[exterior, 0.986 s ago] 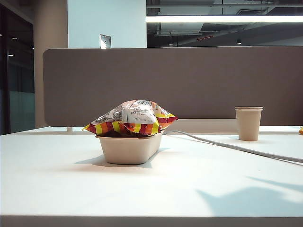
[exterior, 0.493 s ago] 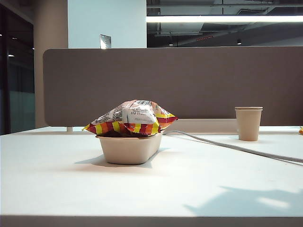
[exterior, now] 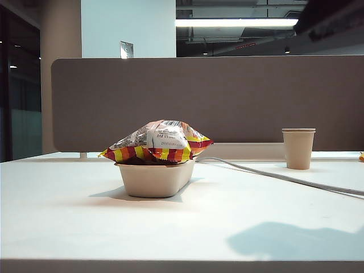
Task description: Pick up a bag of chips and put them in the box.
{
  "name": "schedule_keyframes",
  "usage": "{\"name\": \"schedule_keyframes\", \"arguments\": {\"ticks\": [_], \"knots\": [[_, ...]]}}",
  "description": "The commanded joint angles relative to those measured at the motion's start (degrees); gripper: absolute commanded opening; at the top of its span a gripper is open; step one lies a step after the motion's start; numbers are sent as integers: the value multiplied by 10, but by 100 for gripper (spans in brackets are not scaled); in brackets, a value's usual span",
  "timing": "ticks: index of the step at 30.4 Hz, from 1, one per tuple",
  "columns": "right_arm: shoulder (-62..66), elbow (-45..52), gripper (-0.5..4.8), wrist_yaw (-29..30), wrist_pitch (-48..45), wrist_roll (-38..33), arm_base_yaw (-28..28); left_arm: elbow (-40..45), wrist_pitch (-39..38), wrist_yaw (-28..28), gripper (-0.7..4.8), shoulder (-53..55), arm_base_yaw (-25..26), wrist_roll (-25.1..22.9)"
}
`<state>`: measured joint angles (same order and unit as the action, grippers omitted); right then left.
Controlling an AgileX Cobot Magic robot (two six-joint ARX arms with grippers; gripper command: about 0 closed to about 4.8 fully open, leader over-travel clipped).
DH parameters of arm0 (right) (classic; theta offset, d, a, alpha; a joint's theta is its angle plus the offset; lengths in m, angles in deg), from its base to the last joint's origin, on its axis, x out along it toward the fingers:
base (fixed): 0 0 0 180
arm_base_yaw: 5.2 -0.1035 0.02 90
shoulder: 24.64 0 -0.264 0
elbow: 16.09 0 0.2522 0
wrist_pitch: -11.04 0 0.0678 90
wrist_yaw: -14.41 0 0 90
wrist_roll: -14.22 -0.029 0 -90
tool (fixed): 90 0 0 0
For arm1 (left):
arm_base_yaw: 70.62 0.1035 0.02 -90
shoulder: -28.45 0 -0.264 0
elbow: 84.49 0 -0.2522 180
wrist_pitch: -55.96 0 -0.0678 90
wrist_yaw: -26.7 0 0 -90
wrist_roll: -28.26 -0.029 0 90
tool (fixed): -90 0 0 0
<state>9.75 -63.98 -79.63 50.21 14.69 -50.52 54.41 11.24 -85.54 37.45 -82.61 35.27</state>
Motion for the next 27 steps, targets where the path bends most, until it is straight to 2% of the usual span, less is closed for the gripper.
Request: {"name": "schedule_keyframes", "arguments": {"ticks": [1,6,9,13,17,27], "knots": [[20,-2,174,-12,-17,0,0,9,63,48,57,0,0,40],[58,3,170,-18,-60,16,-1,65,196,51,56,0,0,44],[70,19,138,-17,-116,15,-1,102,255,51,56,-1,0,45],[77,58,133,3,-211,16,-1,151,320,50,56,-1,0,44],[79,78,95,3,-239,24,-1,179,346,40,52,-1,-1,45],[79,107,63,8,-236,28,-1,215,349,34,52,-1,-1,57]]}}
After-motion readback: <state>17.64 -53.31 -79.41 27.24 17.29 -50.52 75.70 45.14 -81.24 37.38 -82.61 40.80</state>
